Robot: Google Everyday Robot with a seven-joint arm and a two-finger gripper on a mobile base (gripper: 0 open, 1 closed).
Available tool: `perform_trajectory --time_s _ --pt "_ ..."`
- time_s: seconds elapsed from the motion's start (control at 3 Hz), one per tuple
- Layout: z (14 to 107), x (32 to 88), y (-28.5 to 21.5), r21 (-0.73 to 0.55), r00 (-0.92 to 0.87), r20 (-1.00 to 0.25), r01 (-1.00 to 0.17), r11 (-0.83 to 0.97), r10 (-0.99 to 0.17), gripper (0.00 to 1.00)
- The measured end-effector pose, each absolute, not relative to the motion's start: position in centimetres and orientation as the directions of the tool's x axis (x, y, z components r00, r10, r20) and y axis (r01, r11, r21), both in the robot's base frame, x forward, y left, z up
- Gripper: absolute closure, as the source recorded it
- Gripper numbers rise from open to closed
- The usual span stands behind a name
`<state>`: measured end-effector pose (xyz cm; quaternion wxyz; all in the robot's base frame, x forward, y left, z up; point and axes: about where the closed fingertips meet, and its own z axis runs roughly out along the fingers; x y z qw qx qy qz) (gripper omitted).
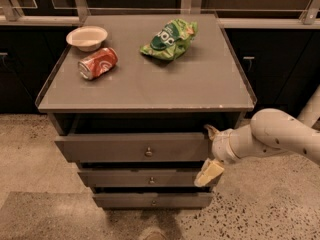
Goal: Open top drawer
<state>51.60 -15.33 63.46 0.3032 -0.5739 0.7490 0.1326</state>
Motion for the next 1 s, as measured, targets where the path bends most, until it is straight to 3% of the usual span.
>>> perform_trajectory --time_s 1.0 --pt "64.1 49.7 -15.4 -0.031 -0.196 -0.58 -0.965 0.261 -0.791 0.0"
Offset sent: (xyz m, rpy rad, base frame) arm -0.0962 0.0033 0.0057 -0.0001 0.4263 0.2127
